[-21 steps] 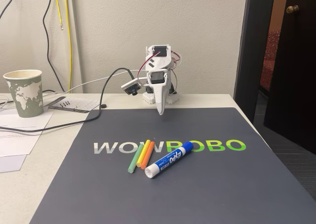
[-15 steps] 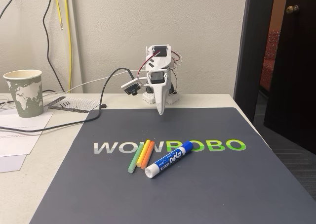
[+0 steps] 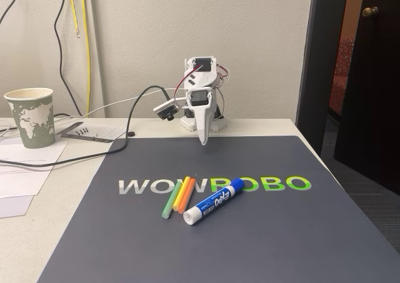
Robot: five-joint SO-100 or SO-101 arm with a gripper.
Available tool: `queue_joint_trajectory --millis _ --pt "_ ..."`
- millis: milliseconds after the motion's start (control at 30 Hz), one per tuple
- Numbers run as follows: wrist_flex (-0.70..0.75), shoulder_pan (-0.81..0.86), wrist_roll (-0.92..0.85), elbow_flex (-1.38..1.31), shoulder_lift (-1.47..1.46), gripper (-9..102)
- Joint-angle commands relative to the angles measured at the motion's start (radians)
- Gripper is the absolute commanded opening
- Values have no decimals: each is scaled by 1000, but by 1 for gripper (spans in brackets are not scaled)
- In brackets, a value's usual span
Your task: Pick up the blue marker.
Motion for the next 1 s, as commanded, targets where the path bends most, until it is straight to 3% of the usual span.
queue_joint_trajectory --millis 0,733,967 --pt "3 3 3 -2 57 0" --pt "6 54 17 -2 57 0" --pt "-35 32 -256 -2 57 0"
